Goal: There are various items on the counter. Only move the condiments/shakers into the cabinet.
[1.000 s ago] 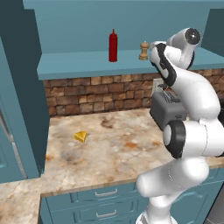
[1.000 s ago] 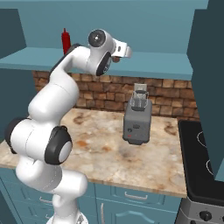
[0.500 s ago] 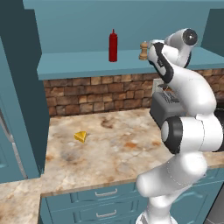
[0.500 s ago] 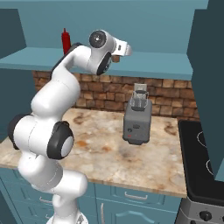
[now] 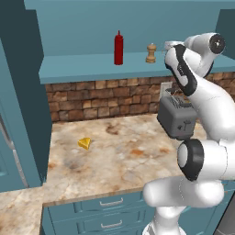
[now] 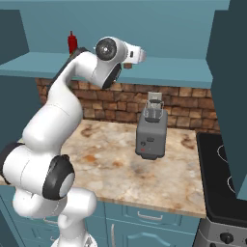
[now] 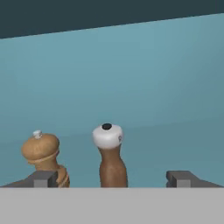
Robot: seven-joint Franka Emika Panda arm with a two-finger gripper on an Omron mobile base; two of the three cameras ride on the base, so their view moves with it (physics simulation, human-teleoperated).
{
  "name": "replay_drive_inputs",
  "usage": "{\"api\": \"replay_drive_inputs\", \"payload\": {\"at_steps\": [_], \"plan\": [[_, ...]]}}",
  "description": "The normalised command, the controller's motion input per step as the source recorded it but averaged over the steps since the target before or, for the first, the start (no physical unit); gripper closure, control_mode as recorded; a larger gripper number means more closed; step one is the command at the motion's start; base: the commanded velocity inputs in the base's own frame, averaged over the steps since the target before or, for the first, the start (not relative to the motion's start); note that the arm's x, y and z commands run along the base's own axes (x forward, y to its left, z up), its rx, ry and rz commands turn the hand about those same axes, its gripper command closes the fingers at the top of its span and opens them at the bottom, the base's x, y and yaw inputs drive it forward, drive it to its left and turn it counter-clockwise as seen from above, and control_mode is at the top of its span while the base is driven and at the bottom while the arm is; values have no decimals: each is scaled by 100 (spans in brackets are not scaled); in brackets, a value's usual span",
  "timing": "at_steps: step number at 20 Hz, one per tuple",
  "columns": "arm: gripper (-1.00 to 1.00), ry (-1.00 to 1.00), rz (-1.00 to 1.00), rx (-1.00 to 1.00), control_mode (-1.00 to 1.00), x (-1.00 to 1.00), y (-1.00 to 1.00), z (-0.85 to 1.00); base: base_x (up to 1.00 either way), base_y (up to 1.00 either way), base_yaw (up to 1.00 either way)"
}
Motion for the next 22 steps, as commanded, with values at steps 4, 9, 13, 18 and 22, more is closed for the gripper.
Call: {"api": "replay_drive_inputs", "payload": {"at_steps": [4, 9, 13, 18, 22], "plan": [[-100, 0, 1, 0, -100, -100, 1, 0, 0, 0, 0], [-100, 2, 1, -1, -100, -100, 11, 4, 0, 0, 0], [-100, 17, 2, -4, -100, -100, 27, 7, 0, 0, 0], [-100, 31, 1, -4, -100, -92, 38, 1, 0, 0, 0], [-100, 36, 5, -5, -100, -56, 37, -1, 0, 0, 0]]}}
